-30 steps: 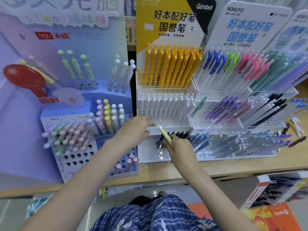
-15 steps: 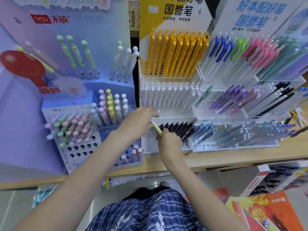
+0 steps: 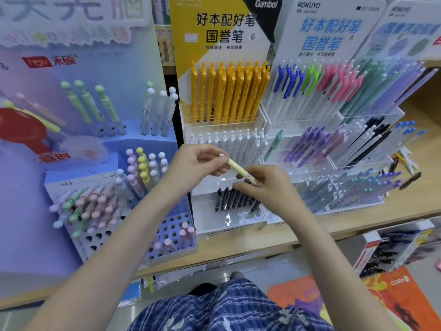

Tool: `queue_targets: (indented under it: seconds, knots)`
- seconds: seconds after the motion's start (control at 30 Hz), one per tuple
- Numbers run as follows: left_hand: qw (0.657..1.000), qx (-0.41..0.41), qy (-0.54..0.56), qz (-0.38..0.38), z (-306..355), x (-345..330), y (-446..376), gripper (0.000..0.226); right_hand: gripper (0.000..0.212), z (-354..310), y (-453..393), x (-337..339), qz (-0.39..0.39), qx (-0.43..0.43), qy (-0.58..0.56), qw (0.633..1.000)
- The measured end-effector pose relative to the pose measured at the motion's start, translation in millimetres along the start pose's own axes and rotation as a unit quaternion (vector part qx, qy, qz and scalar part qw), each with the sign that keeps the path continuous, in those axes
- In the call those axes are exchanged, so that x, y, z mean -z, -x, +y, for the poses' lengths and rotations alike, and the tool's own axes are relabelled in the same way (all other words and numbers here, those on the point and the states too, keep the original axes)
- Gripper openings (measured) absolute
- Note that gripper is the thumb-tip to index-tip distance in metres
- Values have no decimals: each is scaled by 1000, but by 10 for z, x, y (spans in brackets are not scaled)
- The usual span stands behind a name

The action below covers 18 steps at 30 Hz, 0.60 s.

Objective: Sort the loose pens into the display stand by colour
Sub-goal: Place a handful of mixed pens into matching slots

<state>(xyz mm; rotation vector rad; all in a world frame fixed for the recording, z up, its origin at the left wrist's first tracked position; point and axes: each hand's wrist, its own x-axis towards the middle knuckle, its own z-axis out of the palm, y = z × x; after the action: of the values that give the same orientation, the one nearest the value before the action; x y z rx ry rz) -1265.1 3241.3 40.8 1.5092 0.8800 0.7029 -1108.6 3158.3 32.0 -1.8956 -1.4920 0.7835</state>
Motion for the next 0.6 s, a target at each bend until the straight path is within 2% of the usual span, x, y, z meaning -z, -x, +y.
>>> queue_targets:
  seconds: [0.07,0.1,0.17,0.2,0.23,0.27,0.37,0.5,0.6]
  knots:
    - [998,-6,58,25,114,88,-39,12,15,-87,51,336,31,-7,-149,988]
    - [997,-15,71,30,161,122,-53,12,15,-110,57,462,62,-12,-254,965]
    - [997,-43,59,27,245,130,-78,11,14,-148,16,574,103,-21,-459,882]
    - [997,-56,41,26,275,104,-86,10,13,-184,-12,571,112,-26,-523,845]
    - [997,-68,23,26,302,70,-97,10,12,-211,-41,545,117,-30,-550,827]
    - [996,-79,4,28,323,33,-109,10,10,-238,-57,518,122,-32,-542,831]
    - [992,-105,-60,32,351,-23,-177,14,11,-247,-56,480,151,-32,-462,873]
    - [983,-102,-154,-17,368,-135,-292,18,10,-121,-53,573,199,-48,-446,871]
    - [964,-125,-233,-24,396,-307,-366,18,8,72,5,716,273,-58,-408,869]
